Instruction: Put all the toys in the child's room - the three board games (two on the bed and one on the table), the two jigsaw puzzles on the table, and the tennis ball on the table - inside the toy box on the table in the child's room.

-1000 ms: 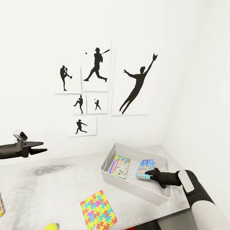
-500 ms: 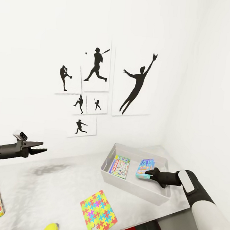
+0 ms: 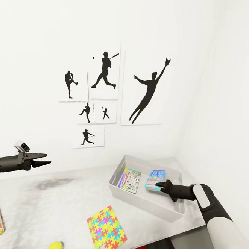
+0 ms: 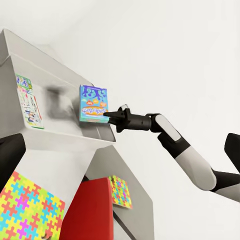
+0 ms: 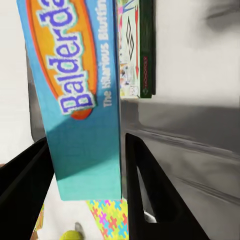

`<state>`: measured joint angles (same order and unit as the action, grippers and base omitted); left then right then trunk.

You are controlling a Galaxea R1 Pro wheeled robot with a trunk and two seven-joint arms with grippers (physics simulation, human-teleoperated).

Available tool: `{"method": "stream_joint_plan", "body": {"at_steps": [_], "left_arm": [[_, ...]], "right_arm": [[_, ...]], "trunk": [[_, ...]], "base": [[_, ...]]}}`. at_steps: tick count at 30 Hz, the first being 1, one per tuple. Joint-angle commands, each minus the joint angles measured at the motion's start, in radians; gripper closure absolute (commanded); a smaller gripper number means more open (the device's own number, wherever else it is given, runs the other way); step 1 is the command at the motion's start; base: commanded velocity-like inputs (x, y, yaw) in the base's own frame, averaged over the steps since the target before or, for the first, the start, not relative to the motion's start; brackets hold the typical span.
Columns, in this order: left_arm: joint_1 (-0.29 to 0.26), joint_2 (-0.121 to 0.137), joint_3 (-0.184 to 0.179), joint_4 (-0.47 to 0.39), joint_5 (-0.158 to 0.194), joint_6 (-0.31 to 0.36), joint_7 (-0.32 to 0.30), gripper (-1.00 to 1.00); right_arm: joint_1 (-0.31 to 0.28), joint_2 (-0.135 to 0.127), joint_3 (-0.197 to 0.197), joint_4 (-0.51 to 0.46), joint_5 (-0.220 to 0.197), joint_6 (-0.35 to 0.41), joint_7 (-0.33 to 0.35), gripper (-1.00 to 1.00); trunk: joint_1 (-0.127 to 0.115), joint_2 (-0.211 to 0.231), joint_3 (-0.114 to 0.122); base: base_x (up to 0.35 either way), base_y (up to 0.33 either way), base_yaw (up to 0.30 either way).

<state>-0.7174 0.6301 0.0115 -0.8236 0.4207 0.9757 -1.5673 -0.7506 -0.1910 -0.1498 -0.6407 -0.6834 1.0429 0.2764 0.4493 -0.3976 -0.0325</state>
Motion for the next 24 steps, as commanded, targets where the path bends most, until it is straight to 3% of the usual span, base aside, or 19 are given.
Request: {"method": "stream_joint_plan", "body": {"at_steps": [1,13,14,24], "left_arm": [[-0.001,0.000,-0.001,0.000,0.001,0.011,-0.003,-1.00],[-0.001,0.000,-0.001,0.000,0.001,0.011,-0.003,-1.00],[-0.001,0.000,-0.001,0.000,0.001,0.011,-0.003,-1.00],[-0.001,0.002,0.000,0.000,0.001,0.011,-0.003,-1.00]], "right_arm": [[-0.001,0.000,-0.004,0.000,0.013,0.004,0.018,1.00],[-0.001,0.003,-0.001,0.000,0.017,0.004,0.030,1.00],[-0.001,0.003,-0.001,0.000,0.017,0.004,0.029,-1.00],[-0.001,0.002,-0.001,0.000,0.018,0.004,0.029,-1.00]], "trunk": [[0.001,-0.002,-0.002],[0.001,-0.002,-0.002],[0.001,-0.002,-0.002],[0.001,-0.002,-0.002]], "base": [[0.000,0.000,0.000],[0.000,0.000,0.000],[0.000,0.000,0.000],[0.000,0.000,0.000]]}}
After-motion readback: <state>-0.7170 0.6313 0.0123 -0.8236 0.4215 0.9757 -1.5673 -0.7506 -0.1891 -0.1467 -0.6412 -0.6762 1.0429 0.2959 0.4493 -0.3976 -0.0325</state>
